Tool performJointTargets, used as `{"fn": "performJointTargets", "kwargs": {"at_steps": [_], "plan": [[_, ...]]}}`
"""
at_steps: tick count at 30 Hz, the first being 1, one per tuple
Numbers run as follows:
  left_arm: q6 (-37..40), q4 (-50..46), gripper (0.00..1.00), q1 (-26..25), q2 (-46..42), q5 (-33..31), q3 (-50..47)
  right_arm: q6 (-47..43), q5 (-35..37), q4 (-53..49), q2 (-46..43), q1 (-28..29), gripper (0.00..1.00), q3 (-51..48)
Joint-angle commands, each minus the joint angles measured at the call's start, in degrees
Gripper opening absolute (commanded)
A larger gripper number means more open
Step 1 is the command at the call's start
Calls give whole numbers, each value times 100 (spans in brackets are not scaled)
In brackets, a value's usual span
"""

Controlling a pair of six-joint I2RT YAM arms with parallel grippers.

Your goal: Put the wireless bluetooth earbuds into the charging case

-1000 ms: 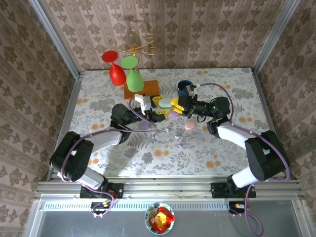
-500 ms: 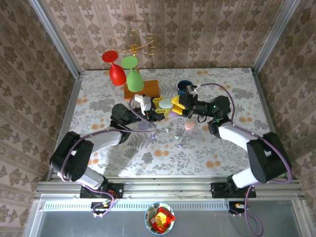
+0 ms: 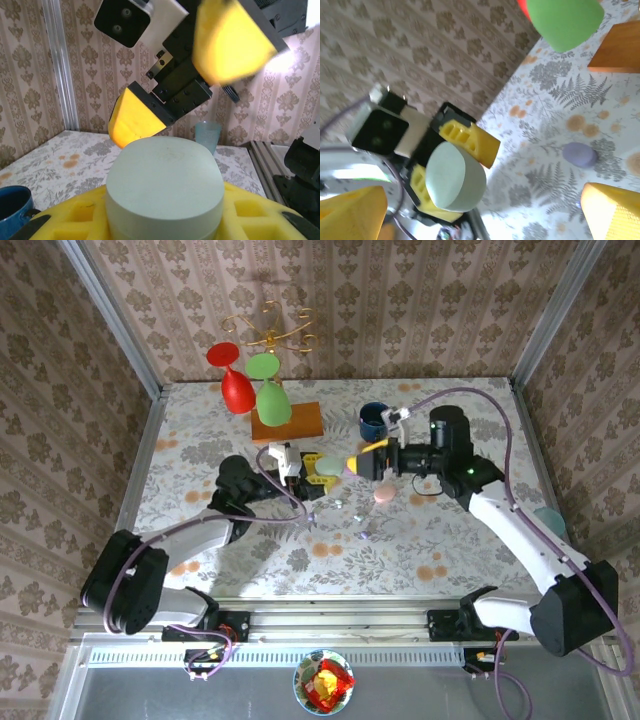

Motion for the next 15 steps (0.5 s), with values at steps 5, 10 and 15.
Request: {"fn": "performJointTargets", "kwargs": {"at_steps": [5,10,15], "plan": [[341,-677,33,34,-470,247,-153,-2932,1516,-824,-115,1003,100,285],[403,-641,33,34,-599,350,-224,-2553,1814,-502,65,1001,99,369],[548,-586,33,77,-566,352,-333,-2205,1756,-406,180,875,92,399]]}}
